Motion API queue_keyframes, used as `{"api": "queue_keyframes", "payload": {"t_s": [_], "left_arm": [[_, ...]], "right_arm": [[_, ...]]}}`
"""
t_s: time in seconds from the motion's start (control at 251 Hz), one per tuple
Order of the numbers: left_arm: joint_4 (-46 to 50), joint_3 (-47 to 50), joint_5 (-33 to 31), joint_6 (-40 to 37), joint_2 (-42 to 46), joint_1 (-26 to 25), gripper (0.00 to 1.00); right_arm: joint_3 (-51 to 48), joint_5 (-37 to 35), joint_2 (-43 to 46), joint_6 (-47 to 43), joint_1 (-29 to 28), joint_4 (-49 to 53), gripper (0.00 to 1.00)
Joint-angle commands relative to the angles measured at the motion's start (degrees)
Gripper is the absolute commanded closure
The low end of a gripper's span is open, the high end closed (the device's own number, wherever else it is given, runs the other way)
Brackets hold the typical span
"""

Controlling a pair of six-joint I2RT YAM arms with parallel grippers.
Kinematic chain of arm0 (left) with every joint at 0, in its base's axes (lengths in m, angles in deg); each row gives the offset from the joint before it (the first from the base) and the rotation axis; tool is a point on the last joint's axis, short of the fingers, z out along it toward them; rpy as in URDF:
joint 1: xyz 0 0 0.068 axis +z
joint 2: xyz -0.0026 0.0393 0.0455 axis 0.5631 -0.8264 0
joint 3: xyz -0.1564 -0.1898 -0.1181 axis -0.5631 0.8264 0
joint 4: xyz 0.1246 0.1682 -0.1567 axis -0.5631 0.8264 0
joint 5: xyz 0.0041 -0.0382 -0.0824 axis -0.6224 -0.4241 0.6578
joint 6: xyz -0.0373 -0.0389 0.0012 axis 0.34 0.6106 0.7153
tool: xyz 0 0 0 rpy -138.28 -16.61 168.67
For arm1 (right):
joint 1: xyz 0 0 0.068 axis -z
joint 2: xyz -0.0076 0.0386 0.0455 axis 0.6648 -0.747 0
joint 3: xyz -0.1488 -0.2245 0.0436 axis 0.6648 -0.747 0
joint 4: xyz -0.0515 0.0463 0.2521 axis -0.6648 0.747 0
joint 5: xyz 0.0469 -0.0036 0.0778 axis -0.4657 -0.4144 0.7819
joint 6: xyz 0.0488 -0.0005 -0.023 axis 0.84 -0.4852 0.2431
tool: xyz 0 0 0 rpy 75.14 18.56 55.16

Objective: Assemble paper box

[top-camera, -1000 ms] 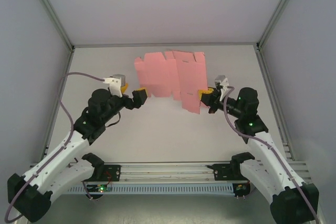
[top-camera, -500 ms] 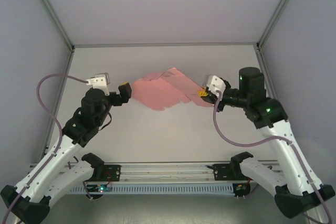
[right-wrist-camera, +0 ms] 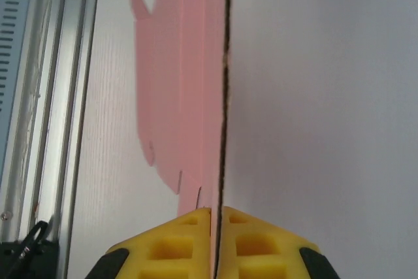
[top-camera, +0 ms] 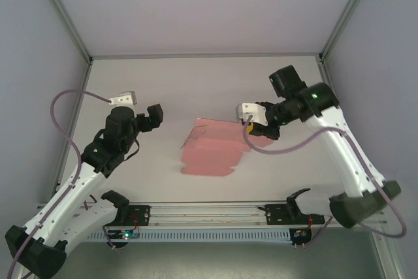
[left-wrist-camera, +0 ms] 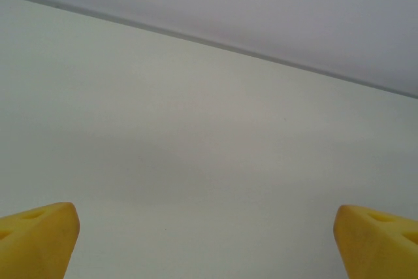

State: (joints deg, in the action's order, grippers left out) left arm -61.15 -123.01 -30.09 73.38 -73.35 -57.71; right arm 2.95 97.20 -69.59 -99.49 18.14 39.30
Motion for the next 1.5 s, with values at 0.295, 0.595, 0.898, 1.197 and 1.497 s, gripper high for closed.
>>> {"api": "queue_keyframes", "payload": {"t_s": [0.295, 0.595, 0.898, 1.197, 1.497], "left_arm": [[-2.85, -0.73, 8.46, -2.17, -9.18, 0.85, 0.00], [-4.09, -8.38, 9.10, -2.11, -24.46, 3.45, 0.00], [-10.27, -10.04, 17.82, -4.24, -33.59, 5.51, 0.00], [-15.27, -8.39, 33.46, -9.64, -36.48, 5.49, 0.00], [-13.01, -10.60, 34.35, -10.86, -41.15, 5.42, 0.00]], "right_arm": [[10.21, -7.41, -21.59, 1.11, -1.84, -7.39, 1.00], [4.69, -6.69, -24.47, 0.95, -2.79, -13.93, 1.00], [4.40, -7.84, -27.17, 2.12, -2.77, -15.64, 1.00], [-2.74, -15.94, -25.01, 9.08, -3.93, -31.69, 0.97], [-10.24, -18.44, -21.63, 12.62, -4.54, -44.49, 0.91]]}}
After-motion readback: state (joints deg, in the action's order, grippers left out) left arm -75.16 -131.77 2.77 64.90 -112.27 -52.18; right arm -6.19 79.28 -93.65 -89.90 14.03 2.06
